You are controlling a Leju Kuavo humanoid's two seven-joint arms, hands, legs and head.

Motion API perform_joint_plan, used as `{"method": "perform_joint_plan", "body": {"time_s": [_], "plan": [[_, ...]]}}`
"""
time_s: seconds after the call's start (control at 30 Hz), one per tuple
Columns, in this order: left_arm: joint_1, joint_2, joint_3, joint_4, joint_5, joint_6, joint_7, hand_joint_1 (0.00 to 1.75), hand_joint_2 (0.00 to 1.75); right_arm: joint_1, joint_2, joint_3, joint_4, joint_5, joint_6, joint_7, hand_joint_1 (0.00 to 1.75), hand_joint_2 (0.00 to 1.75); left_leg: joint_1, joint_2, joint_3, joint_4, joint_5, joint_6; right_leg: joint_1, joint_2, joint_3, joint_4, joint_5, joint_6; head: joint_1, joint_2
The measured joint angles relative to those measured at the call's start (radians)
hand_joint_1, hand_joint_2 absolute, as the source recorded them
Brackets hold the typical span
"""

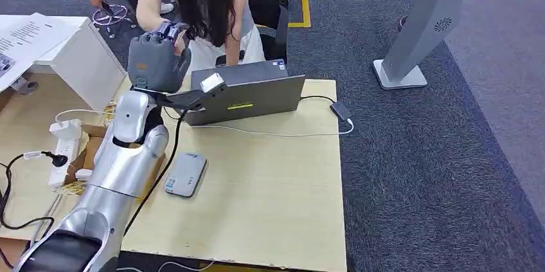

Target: Pass the card to the sensor for recognition and then transmit it.

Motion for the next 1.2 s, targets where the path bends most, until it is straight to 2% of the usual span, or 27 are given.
{"method": "perform_joint_plan", "body": {"time_s": [0.43, 0.77, 0.83, 1.0, 1.13, 1.2], "plan": [[0.001, 0.000, -0.011, 0.022, 0.012, 0.005, -0.016, 0.00, 1.75, 0.000, 0.000, 0.000, 0.000, 0.000, 0.000, 0.000, 0.00, 1.75, 0.000, 0.000, 0.000, 0.000, 0.000, 0.000, 0.000, 0.000, 0.000, 0.000, 0.000, 0.000, 0.000, 0.000], [0.056, 0.002, -0.027, -0.012, 0.024, 0.053, -0.052, 0.00, 1.75, 0.000, 0.000, 0.000, 0.000, -0.002, -0.001, -0.001, 0.00, 1.75, 0.000, 0.000, 0.000, -0.001, 0.000, 0.000, 0.000, 0.000, 0.000, 0.000, 0.000, 0.000, 0.000, 0.000], [0.099, 0.017, -0.031, -0.057, 0.061, 0.093, -0.093, 0.00, 1.75, 0.000, 0.000, 0.000, 0.000, -0.015, -0.007, -0.008, 0.00, 1.75, 0.000, 0.001, 0.000, -0.002, 0.000, 0.000, 0.000, 0.001, 0.001, 0.000, 0.000, 0.000, 0.000, 0.000], [0.332, 0.086, -0.032, -0.266, 0.133, 0.229, -0.212, 0.00, 1.75, 0.000, 0.000, -0.008, 0.000, -0.049, -0.034, -0.029, 0.00, 1.75, -0.001, 0.002, 0.000, -0.003, -0.001, 0.000, -0.001, 0.002, 0.000, 0.000, -0.002, 0.000, 0.000, 0.000], [0.513, 0.105, 0.018, -0.416, 0.159, 0.242, -0.382, 0.00, 1.75, -0.001, 0.000, -0.020, -0.001, -0.066, -0.052, -0.034, 0.00, 1.75, -0.001, -0.002, -0.001, -0.003, -0.002, -0.001, -0.001, -0.003, 0.000, 0.000, -0.004, 0.000, 0.000, 0.000], [0.573, 0.100, 0.044, -0.462, 0.167, 0.242, -0.432, 0.00, 1.75, -0.005, -0.001, -0.027, -0.001, -0.072, -0.051, -0.033, 0.00, 1.75, -0.001, -0.003, -0.002, -0.004, -0.002, -0.001, -0.001, -0.004, 0.000, 0.000, -0.004, 0.000, 0.000, 0.000]]}}
